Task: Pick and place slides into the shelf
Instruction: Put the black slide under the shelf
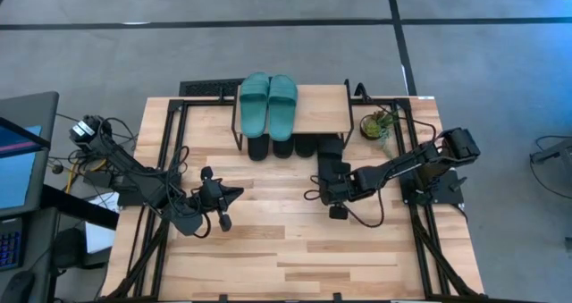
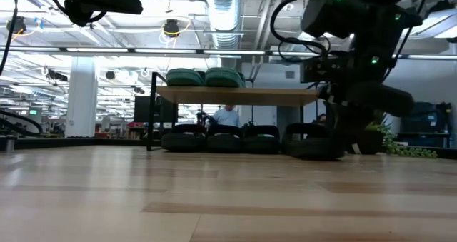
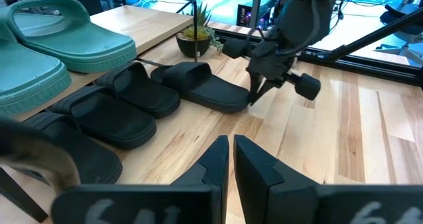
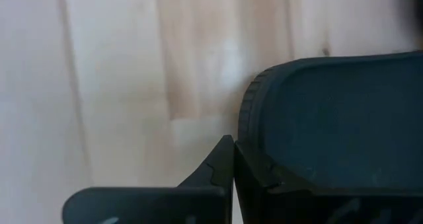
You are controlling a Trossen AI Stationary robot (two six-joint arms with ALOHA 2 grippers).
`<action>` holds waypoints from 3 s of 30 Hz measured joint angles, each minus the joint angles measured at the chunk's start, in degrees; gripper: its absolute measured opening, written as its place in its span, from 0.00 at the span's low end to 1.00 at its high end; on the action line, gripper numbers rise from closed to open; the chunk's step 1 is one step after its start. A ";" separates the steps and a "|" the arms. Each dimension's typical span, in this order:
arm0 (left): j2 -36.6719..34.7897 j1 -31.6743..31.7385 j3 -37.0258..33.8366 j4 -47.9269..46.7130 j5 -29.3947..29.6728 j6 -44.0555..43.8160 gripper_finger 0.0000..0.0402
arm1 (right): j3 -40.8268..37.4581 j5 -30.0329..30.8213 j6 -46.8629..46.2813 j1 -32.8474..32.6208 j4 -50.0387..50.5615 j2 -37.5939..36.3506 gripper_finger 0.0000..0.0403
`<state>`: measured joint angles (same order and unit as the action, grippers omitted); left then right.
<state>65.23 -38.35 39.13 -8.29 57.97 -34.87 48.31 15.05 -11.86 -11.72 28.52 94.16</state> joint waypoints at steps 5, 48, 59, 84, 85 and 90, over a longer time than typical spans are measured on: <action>0.00 0.00 0.00 -0.02 0.19 -0.01 0.03 | 0.00 0.00 1.79 2.60 0.02 0.01 0.00; 0.00 0.07 0.00 -2.58 3.25 -1.66 0.03 | 0.00 1.83 16.38 21.37 2.20 -0.10 0.00; 0.00 0.07 0.00 -2.62 4.36 -2.01 0.03 | -0.04 6.65 15.05 19.42 -0.33 -0.10 0.00; 0.00 0.07 0.00 -2.59 3.53 -2.49 0.03 | -3.08 10.64 9.36 12.53 -2.24 -0.03 0.00; 0.00 0.07 0.00 -2.60 3.36 -2.49 0.03 | -3.18 12.84 8.95 11.63 -2.31 -0.03 0.00; 0.00 0.07 0.00 -3.10 3.35 -2.49 0.03 | -3.73 16.71 8.84 9.48 -4.47 -0.03 0.00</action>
<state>65.23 -38.28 39.13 -11.40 61.32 -37.36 44.59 31.76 -3.02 -2.24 24.05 94.13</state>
